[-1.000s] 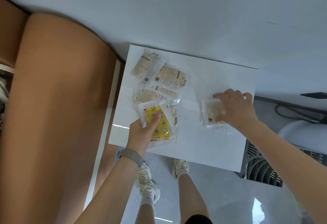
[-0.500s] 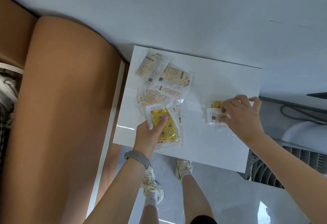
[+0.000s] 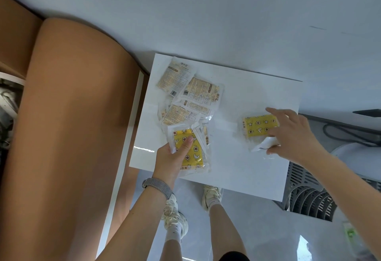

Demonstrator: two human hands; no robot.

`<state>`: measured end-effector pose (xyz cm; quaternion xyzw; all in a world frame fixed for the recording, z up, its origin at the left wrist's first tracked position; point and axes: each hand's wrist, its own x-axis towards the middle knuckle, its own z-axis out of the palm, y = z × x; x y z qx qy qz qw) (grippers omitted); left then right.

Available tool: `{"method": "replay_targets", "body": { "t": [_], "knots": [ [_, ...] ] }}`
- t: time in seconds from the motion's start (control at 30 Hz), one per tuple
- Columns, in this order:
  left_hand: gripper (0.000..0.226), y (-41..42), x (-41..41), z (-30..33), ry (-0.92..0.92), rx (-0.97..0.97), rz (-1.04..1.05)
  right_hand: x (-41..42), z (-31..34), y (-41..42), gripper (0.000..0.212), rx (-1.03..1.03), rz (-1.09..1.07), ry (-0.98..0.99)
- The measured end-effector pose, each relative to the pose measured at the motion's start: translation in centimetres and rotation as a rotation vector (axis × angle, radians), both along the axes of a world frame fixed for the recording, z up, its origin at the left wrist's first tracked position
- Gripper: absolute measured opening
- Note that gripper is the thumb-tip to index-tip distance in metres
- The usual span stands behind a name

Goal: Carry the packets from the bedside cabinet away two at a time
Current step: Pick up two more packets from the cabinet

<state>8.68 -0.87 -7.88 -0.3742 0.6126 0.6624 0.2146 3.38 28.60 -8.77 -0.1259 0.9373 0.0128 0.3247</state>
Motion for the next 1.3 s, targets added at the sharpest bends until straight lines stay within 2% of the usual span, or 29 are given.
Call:
{"method": "replay_targets", "body": {
  "t": [0.17,0.3,0.43,0.67,0.77,0.9,0.97,1.1,1.2,1.3],
  "knots": [
    [0.009,0.4,0.2,-0.1,-0.002,0.008,-0.016,-0.3,-2.5,-0.7,0.036,0.052,0.096,-0.014],
    [0.009,0.5,0.3,-0.4,-0.001,0.007,-0.017,0.0,-3.4,-0.5,0.035,0.027,0.098,0.115],
    [0.013,0.6,0.3,-0.8,-0.012,-0.003,-0.017,1.5,-3.9,-0.6,0.043,0.072,0.125,0.252],
    [0.021,1.1,0.2,-1.0,-0.015,0.004,-0.025,3.0,-4.0,-0.9,0.034,0.079,0.098,0.414],
    [0.023,0.9,0.1,-1.0,-0.011,0.012,-0.026,2.8,-3.6,-0.9,0.033,0.066,0.120,0.396],
    [0.012,0.2,0.1,-0.7,0.015,0.024,-0.027,1.5,-1.2,-2.0,0.028,0.128,0.097,0.175],
    [0.007,-0.3,0.1,-0.3,0.034,0.029,-0.027,1.2,0.3,-2.5,0.034,0.086,0.006,0.106],
    [0.007,-2.1,0.4,2.7,0.088,0.034,-0.058,1.7,5.2,-4.9,0.034,-0.284,-0.397,0.158],
    [0.014,-4.1,0.8,7.3,0.120,0.055,-0.076,2.8,10.3,-7.8,0.026,-0.512,-0.689,0.122],
    [0.016,-6.9,1.5,13.7,0.153,0.062,-0.084,4.0,16.8,-11.4,0.024,-0.714,-0.885,0.091]
  ]
}}
